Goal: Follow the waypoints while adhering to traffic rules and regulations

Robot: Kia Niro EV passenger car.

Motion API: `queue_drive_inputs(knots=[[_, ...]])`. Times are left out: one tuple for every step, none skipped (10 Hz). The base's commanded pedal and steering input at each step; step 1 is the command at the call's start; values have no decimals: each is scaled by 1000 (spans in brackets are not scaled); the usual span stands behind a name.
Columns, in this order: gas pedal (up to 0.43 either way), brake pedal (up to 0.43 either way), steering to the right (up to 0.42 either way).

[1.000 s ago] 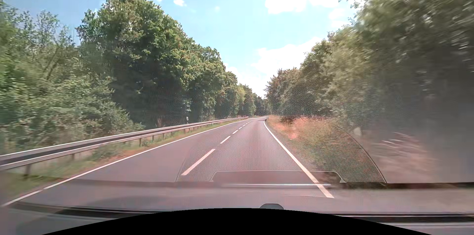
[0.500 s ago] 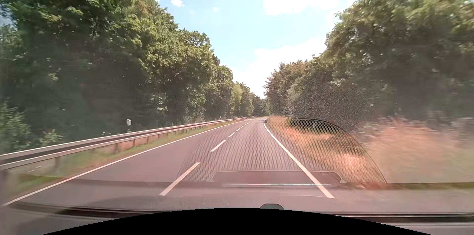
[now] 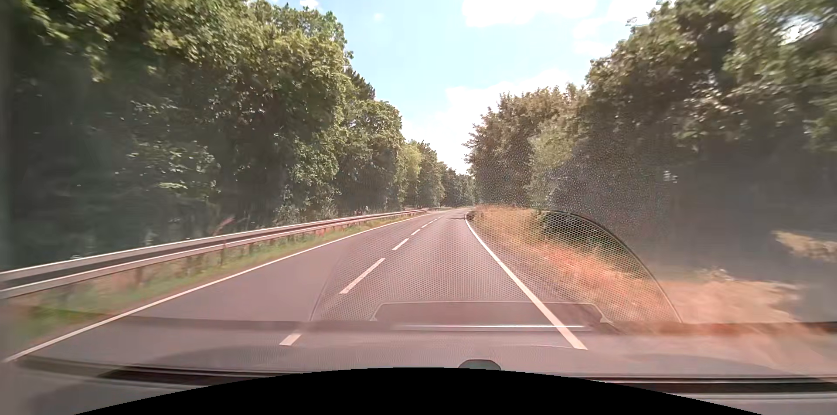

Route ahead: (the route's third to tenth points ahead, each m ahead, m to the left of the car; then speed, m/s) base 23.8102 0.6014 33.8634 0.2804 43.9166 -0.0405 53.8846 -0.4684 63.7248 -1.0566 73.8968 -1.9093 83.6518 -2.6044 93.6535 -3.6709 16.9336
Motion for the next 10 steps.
queue_drive_inputs(knots=[[87,0,2],[87,0,2],[87,0,2],[87,0,2],[87,0,2],[87,0,2],[87,0,2],[87,0,2],[87,0,2],[87,0,2]])
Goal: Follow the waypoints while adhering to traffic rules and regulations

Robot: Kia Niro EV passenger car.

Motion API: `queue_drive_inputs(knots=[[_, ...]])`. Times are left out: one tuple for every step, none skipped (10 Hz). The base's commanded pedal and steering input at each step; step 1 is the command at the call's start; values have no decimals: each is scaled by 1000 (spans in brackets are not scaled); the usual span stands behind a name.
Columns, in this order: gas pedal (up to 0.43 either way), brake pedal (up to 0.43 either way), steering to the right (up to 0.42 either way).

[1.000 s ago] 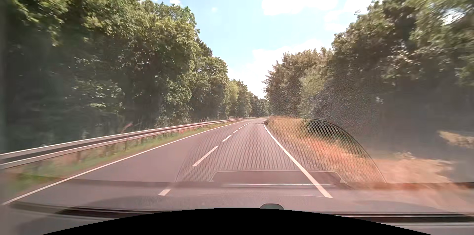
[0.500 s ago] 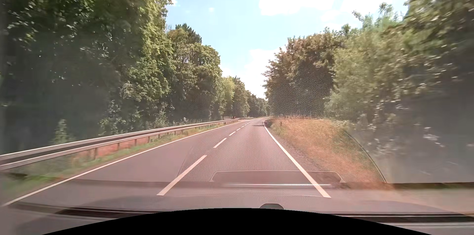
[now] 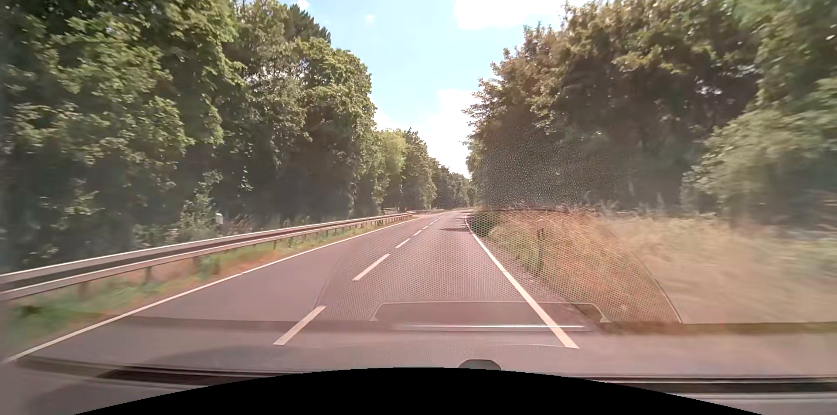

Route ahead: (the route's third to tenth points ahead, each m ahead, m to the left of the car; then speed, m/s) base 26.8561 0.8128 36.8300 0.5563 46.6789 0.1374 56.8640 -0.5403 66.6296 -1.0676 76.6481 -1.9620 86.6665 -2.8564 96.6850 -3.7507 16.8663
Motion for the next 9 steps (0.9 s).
queue_drive_inputs(knots=[[87,0,1],[87,0,0],[87,0,0],[87,0,0],[87,0,0],[87,0,0],[87,0,0],[87,0,0],[87,0,0]])
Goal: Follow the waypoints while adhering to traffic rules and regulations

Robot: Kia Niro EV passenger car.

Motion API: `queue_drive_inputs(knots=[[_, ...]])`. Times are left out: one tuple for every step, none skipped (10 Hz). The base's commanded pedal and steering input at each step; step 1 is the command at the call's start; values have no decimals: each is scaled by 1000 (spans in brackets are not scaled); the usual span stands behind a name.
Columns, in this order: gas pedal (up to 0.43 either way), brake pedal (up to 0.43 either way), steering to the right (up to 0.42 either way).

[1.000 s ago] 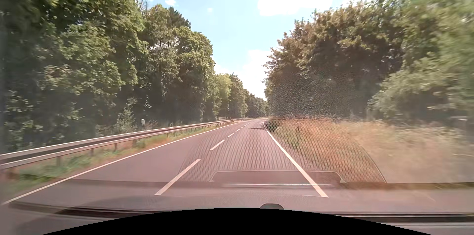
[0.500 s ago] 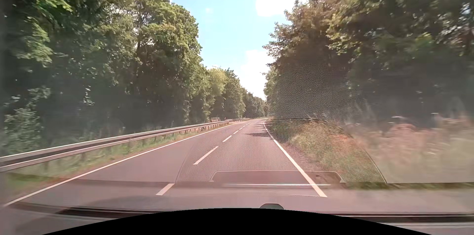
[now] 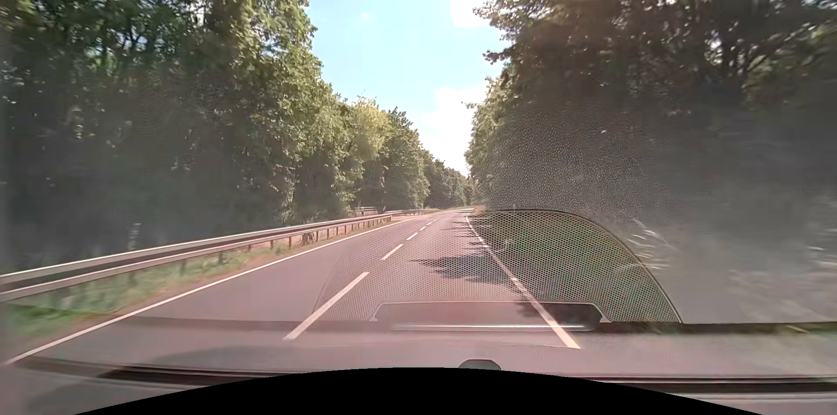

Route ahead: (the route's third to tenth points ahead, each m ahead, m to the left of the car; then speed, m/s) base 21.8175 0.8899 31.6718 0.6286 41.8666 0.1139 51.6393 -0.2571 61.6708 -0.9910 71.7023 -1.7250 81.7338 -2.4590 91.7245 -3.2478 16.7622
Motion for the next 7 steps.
queue_drive_inputs(knots=[[87,0,0],[98,0,0],[98,0,1],[98,0,1],[98,0,1],[98,0,1],[98,0,1]])
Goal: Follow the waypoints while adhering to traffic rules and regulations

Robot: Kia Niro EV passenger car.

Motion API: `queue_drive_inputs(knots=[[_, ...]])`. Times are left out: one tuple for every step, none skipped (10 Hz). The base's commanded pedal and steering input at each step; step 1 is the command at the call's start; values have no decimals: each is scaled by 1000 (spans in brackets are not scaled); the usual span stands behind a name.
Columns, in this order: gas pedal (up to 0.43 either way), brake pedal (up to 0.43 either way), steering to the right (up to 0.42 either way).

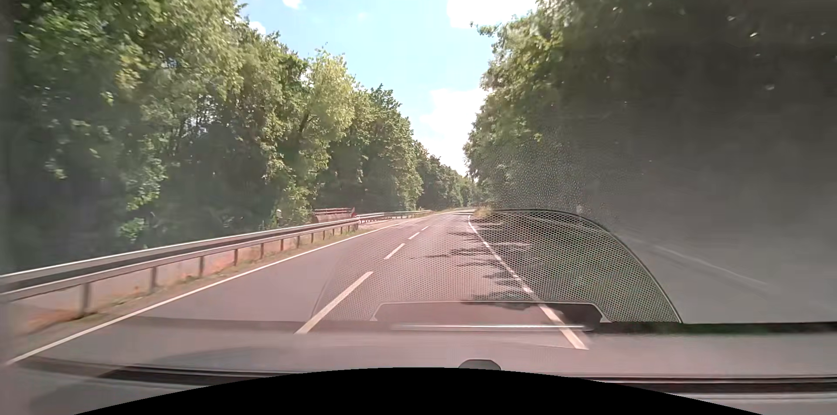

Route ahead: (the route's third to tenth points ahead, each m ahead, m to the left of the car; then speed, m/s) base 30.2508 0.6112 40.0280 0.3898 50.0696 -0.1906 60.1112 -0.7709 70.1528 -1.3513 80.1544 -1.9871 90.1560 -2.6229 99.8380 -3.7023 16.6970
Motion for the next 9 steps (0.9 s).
queue_drive_inputs(knots=[[98,0,1],[98,0,1],[98,0,1],[98,0,1],[98,0,1],[98,0,1],[98,0,1],[98,0,1],[98,0,1]])
